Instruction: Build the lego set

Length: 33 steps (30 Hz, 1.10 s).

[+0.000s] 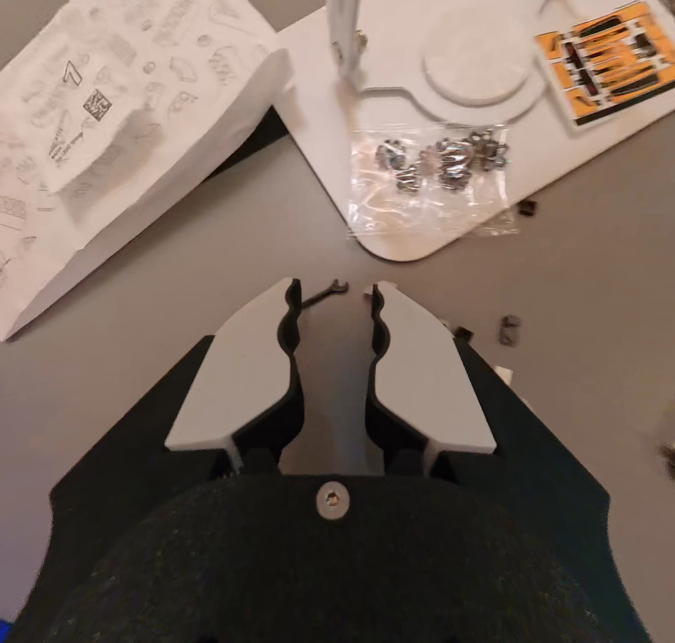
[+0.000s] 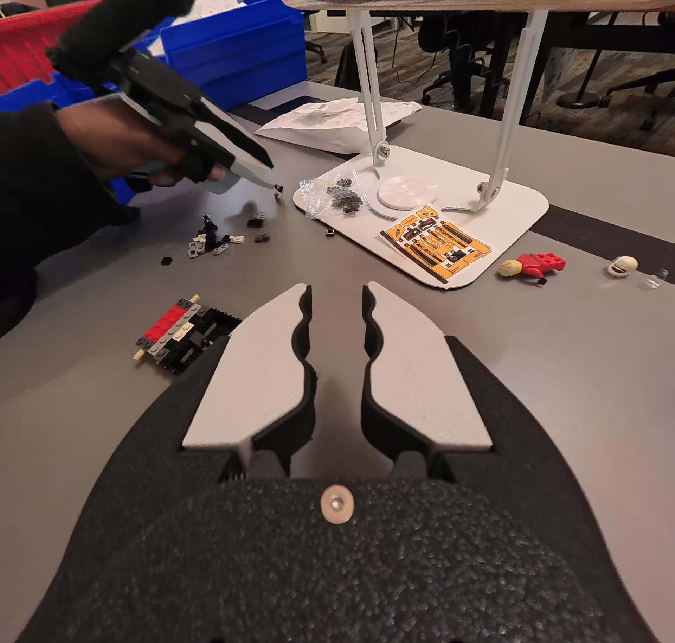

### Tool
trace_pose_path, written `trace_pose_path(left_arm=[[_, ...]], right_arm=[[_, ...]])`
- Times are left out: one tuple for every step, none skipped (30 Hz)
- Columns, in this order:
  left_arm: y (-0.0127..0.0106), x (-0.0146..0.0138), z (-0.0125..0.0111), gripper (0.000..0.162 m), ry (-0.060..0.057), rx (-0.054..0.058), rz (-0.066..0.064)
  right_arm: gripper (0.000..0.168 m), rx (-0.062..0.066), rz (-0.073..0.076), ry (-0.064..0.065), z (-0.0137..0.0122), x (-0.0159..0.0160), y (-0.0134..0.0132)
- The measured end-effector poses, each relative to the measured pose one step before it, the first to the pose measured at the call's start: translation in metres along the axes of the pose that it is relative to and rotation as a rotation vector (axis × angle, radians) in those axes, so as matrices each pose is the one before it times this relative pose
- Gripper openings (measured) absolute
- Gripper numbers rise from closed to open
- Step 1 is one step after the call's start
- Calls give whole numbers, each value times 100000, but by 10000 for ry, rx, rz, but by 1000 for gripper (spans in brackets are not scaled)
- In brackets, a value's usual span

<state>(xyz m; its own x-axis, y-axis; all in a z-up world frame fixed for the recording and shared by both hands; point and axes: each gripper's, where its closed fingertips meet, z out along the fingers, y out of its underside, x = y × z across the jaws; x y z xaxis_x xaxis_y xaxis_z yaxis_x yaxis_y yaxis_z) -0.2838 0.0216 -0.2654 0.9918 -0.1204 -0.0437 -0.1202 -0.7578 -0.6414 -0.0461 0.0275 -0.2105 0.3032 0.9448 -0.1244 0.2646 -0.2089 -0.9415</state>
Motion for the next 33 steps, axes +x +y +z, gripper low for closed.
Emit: trace_pose_path(left_arm=[[111, -330, 490, 39, 59, -57, -108], [-96, 75, 357, 40, 284, 42, -195], [-188, 147, 209, 40, 280, 69, -207], [28, -44, 164, 40, 69, -107, -72], [241, -31, 168, 39, -32, -222, 124], [354, 168, 201, 37, 29, -252, 168], [-19, 317, 73, 31, 129, 32, 12], [43, 129, 12, 29, 37, -17, -44], [80, 39, -46, 26, -1, -56, -53], [131, 121, -91, 20, 53, -70, -34], [154, 179, -90, 15, 89, -42, -37], [199, 169, -121, 10, 79, -45, -44], [281, 147, -179, 7, 52, -88, -27], [308, 88, -202, 4, -2, -96, 21], [306, 32, -202, 2, -39, -68, 41], [319, 129, -209, 2, 44, -83, 26], [411, 243, -241, 0, 154, -153, -21], [447, 331, -255, 0, 203, -194, -30], [531, 456, -256, 1, 258, -224, -3], [532, 537, -236, 0, 272, -229, 21], [518, 558, -191, 0, 255, -212, 58], [414, 518, -166, 0, 198, -176, 98], [16, 233, -199, 0, 6, 45, 97], [-382, 39, -278, 0, -85, 259, 51], [-565, -20, -256, 0, -64, 319, -7], [-637, -60, -175, 1, -48, 349, -26], [-594, -113, -22, 7, -59, 341, -54], [-390, -125, 163, 14, -67, 234, -19], [-40, -143, 327, 20, -97, 21, 37], [216, -166, 432, 22, -122, -134, 75], [284, -106, 451, 21, -100, -161, 91], [97, -32, 333, 14, -63, -29, 75], [72, 216, 59, 9, 100, -38, 57]], right_arm=[[25, -13, 13, -17, 20, -17, 27], [25, -18, 9, -17, 40, -8, 35], [25, -21, 3, -10, 61, -9, 54], [25, -39, 4, -15, 63, -16, 93], [25, -43, 5, -16, 70, -20, 95], [25, -41, 4, -23, 57, -45, 100], [25, -35, -1, -20, 46, -36, 75], [25, -20, -10, -6, 20, -15, 48], [26, -15, -6, -3, 9, -13, 25], [26, -1, 2, -5, -13, -6, -5], [26, 4, 6, -4, -28, -2, -6], [26, 2, 3, 10, -42, 20, -10], [26, -1, 3, 13, -29, 31, -2], [26, 1, 9, 3, -31, 14, -14], [25, 8, 11, -11, -17, -9, -25], [26, 4, 2, -15, -6, -33, -21], [26, -11, -10, -4, -10, -22, -2], [26, -9, -14, -3, -4, -25, 16], [26, -3, -9, -10, -22, -25, -8], [25, 7, -3, -2, -23, -7, -19], [25, 14, 1, -4, -27, -1, -38], [25, 18, 7, -1, -31, 10, -42], [25, 16, 11, 0, -21, 15, -45], [25, 7, 10, -6, -14, -1, -15], [25, 3, 2, -9, 1, -6, -16], [25, 0, -7, -4, 4, -22, 2], [26, -12, -12, -7, 11, -14, 21], [26, -7, -9, -7, 23, -11, 1], [26, -5, 1, -12, 18, -21, 10], [26, -11, 11, -11, 23, -14, 35], [26, -13, 4, -6, 15, -14, 30], [26, -7, -13, 5, -4, 8, 21], [26, -3, -18, 16, -7, 22, -4]])
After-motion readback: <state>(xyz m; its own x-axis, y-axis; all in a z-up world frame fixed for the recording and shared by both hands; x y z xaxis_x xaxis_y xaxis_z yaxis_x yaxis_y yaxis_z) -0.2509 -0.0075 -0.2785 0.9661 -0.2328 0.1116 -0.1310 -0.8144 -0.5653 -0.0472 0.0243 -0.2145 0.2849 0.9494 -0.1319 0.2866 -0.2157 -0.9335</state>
